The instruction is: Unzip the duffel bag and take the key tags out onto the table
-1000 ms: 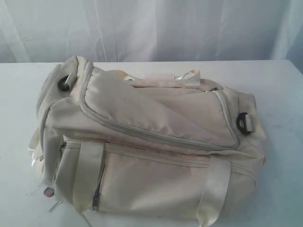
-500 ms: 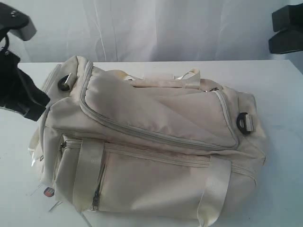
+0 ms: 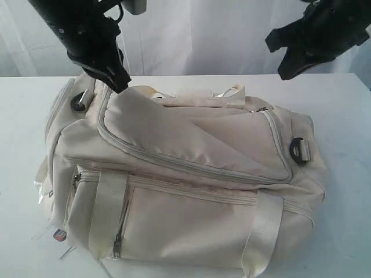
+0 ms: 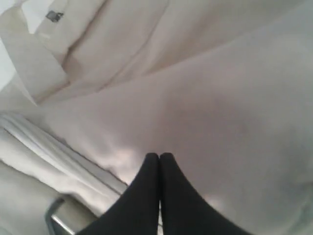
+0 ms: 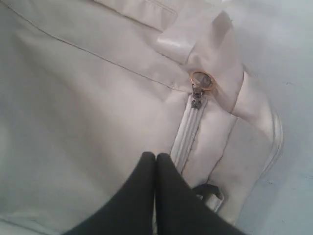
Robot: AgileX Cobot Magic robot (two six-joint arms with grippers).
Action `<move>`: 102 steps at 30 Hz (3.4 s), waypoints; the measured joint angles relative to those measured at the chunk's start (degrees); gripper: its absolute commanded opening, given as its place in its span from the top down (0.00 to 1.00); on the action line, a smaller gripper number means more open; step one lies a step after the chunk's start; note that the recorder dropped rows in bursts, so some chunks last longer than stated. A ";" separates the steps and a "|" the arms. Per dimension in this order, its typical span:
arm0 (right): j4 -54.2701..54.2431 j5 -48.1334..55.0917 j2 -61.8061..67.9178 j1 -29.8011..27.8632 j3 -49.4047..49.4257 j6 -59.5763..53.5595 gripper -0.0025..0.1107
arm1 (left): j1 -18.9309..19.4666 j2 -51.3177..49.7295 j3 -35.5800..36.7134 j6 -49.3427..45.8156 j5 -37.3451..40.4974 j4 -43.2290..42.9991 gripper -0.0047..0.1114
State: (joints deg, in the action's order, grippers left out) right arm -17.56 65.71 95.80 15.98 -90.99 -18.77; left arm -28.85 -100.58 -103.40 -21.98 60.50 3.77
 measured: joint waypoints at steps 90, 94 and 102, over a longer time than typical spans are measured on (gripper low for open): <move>-6.04 0.66 12.90 -1.70 -7.68 -8.85 0.98 | 4.50 -27.77 -21.96 -8.16 4.22 26.26 0.96; -5.07 2.74 12.58 -1.70 -7.68 -8.24 0.98 | 4.50 -27.77 -21.96 -8.16 4.22 26.26 0.96; -4.50 2.98 12.45 -1.70 -6.70 -7.08 0.98 | 4.50 -27.77 -21.96 -8.16 4.22 26.48 0.96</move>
State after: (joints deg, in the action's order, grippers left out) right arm -22.06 68.69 108.25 14.28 -97.69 -25.85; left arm -24.35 -128.35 -125.37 -30.15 64.71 30.25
